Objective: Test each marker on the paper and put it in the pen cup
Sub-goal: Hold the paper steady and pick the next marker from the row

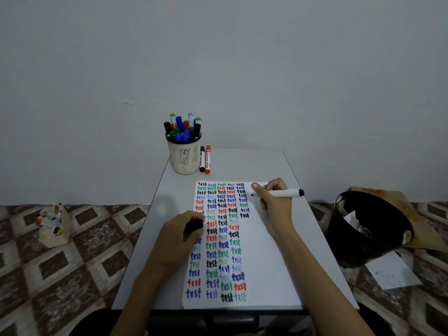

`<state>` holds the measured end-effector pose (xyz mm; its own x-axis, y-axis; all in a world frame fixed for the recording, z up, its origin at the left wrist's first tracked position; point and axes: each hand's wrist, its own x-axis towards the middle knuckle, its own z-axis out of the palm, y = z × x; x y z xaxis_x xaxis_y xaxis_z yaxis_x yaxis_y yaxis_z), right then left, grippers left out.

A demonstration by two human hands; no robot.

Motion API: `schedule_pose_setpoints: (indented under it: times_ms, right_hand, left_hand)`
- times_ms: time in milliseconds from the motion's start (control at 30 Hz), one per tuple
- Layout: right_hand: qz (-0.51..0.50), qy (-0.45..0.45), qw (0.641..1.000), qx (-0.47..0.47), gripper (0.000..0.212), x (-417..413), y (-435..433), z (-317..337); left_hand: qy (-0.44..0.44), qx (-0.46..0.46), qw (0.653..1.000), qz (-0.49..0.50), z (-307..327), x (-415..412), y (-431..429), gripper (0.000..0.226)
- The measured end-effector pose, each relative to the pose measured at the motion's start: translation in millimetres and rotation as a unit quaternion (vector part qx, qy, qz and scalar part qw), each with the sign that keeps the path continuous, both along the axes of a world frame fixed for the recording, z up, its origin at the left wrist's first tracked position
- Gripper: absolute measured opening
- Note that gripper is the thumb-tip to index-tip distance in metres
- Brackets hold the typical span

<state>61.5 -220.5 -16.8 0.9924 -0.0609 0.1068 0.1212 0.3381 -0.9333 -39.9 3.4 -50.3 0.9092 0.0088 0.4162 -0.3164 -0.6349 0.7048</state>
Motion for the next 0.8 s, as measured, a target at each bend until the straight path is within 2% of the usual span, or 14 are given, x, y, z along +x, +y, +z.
schedule_pose_setpoints:
  times_ms: [133,233,367,500,667,800]
  right_hand:
    - [0.065,0.004,0.996,0.060,0.008,-4,4,7]
    - [0.128,0.009,0.988,0.082,0.017,-12,10,16]
    - [0.205,-0.009,0.978,0.023,0.006,-29,18,16]
    - [0.214,-0.013,0.977,0.002,0.012,-37,19,8]
    - [0.218,-0.014,0.976,-0.012,0.017,-40,22,5]
    - [0.253,0.009,0.967,-0.004,0.010,-44,23,5]
  left_hand:
    - [-0.039,0.012,0.999,-0.018,7,-1,0,0.026]
    - [-0.047,-0.012,0.999,-0.025,10,-3,0,0.035]
    - [-0.019,-0.105,0.994,-0.005,12,-6,-2,0.031]
    - [-0.028,-0.127,0.991,-0.008,14,-7,-1,0.023]
    - [-0.028,-0.129,0.991,-0.020,15,-7,-2,0.024]
    - [-0.030,-0.157,0.987,-0.014,12,-6,1,0.022]
